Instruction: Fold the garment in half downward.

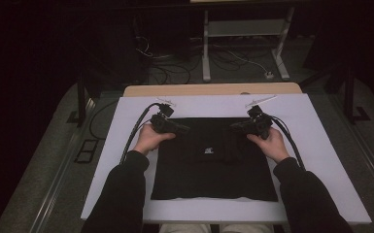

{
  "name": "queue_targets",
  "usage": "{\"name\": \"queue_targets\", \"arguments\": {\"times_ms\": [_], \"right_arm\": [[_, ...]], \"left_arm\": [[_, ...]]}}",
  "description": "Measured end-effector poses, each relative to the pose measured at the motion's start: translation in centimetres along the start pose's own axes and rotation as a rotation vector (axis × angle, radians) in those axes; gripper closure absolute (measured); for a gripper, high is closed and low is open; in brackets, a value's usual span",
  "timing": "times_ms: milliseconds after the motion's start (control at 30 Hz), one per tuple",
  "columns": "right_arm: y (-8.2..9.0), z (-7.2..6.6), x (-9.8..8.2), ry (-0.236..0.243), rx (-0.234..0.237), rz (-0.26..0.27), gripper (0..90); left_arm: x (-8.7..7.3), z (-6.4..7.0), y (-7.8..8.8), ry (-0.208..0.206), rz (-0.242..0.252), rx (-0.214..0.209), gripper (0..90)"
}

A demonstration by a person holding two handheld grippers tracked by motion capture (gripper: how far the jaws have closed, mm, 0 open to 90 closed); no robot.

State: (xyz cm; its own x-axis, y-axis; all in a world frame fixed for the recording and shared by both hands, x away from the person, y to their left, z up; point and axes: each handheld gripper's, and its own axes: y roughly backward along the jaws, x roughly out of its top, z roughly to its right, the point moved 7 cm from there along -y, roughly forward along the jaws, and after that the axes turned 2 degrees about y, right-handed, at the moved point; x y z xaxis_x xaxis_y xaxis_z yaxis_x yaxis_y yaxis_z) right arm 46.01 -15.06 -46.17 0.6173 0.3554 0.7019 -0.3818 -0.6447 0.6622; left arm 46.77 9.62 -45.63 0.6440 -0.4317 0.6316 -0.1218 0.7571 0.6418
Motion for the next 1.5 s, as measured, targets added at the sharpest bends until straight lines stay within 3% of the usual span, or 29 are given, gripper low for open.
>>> {"name": "queue_targets", "arguments": {"times_ms": [200, 333, 433, 567, 900, 1133, 1233, 1500], "right_arm": [[0.6, -0.6, -0.2, 0.007, 0.005, 0.008, 83.5], [0.7, -0.9, -0.4, 0.002, 0.013, 0.010, 83.7], [1.0, -1.2, -0.4, -0.002, 0.023, 0.027, 83.8], [1.3, -1.6, -0.4, -0.008, 0.028, 0.046, 83.9], [2.4, -2.4, -1.4, -0.063, 0.075, 0.082, 84.0], [3.0, -3.3, -2.6, -0.066, 0.102, 0.074, 84.0], [3.1, -3.5, -3.1, -0.066, 0.108, 0.067, 84.0], [3.7, -4.7, -3.7, -0.052, 0.133, 0.057, 84.0]], "left_arm": [[0.0, 1.1, 0.4, -0.005, 0.051, -0.021, 88.3], [-0.4, 1.4, 0.4, -0.012, 0.063, -0.005, 88.3], [-0.6, 1.5, 0.6, 0.023, 0.112, -0.017, 88.4], [-1.1, 2.0, 0.9, 0.019, 0.109, -0.005, 88.4], [-2.2, 2.7, 2.9, 0.076, 0.192, -0.015, 88.5], [-2.8, 2.8, 3.6, 0.086, 0.202, -0.024, 88.5], [-3.2, 3.3, 3.9, 0.107, 0.216, -0.067, 88.5], [-3.6, 4.5, 4.3, 0.099, 0.220, -0.082, 88.5]]}}
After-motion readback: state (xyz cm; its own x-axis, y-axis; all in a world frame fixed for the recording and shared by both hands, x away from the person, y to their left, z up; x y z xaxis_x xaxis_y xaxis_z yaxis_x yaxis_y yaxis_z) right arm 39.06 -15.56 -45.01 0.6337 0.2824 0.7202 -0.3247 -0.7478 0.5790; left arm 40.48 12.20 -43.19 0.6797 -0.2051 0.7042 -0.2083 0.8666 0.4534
